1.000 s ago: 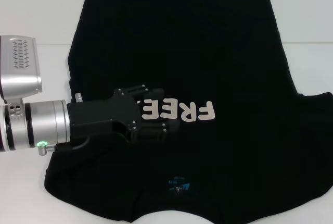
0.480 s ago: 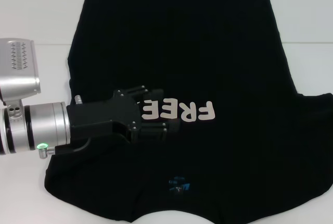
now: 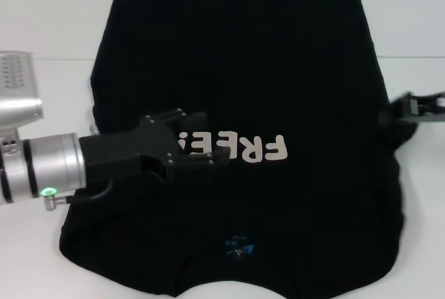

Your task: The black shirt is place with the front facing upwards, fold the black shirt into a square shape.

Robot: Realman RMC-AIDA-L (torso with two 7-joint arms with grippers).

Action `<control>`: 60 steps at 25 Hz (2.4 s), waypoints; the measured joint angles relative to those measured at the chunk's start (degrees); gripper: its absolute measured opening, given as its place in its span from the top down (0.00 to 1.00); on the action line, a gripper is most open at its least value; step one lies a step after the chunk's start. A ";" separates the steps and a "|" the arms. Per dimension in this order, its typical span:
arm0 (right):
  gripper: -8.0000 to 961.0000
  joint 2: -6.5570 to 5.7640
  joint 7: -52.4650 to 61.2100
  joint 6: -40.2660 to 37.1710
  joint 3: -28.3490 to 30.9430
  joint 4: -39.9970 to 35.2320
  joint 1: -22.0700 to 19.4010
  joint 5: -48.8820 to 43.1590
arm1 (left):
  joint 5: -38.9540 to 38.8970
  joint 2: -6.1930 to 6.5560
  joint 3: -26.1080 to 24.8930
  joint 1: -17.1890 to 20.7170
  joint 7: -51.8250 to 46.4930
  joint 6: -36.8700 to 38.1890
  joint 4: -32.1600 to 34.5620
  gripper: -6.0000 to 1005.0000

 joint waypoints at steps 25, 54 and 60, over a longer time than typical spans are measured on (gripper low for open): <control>0.36 2.66 0.98 3.68 -4.27 0.91 2.80 0.62 | 0.01 1.13 -7.55 1.29 -0.24 0.45 -0.03 0.13; 0.02 8.71 2.07 18.32 -4.58 15.09 9.76 3.18 | -1.68 2.33 -9.46 3.43 -2.30 -0.01 0.10 0.13; 0.02 9.66 -7.61 19.44 -4.78 15.53 10.48 12.52 | -1.69 2.19 -9.46 3.43 -2.15 -0.08 0.10 0.13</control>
